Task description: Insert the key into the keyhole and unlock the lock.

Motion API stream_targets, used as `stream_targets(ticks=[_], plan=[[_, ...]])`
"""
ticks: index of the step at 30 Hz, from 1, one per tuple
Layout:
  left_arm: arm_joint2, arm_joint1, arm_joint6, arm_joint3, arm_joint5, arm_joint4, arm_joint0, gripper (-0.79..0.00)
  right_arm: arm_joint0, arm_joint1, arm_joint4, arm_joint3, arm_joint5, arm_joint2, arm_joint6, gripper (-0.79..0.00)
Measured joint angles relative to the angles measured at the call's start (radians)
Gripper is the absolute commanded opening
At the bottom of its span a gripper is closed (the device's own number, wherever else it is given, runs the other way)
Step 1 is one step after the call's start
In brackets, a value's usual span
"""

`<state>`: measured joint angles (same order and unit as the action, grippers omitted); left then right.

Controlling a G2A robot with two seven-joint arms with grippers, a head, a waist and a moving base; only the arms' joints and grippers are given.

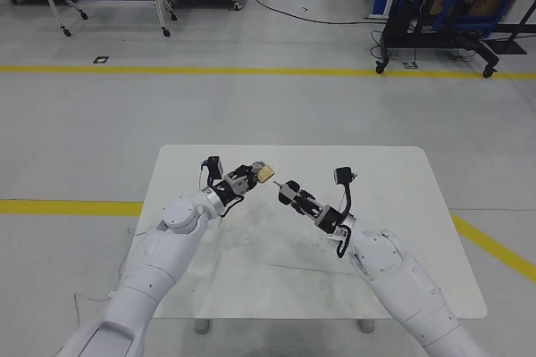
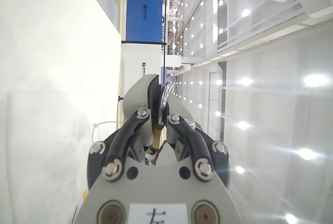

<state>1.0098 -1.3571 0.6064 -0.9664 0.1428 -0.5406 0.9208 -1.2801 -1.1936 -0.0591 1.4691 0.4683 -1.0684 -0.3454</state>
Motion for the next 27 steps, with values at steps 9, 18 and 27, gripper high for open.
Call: stream_targets(ticks=[9, 18, 27], plan=[[-0.008, -0.018, -0.063, 0.021, -0.003, -0.018, -0.007, -0.785, -0.008, -0.002, -0.195, 0.027, -0.226, -0.013, -0.119, -0.785], [-0.019, -0.026, -0.073, 0.035, 0.001, 0.029, -0.016, -0.785, -0.008, -0.011, -0.167, 0.067, -0.417, -0.008, 0.001, -0.785], [-0.026, -0.033, -0.039, 0.042, -0.04, 0.042, -0.021, -0.785, 0.014, -0.024, -0.142, 0.048, -0.468, 0.014, 0.042, -0.785]])
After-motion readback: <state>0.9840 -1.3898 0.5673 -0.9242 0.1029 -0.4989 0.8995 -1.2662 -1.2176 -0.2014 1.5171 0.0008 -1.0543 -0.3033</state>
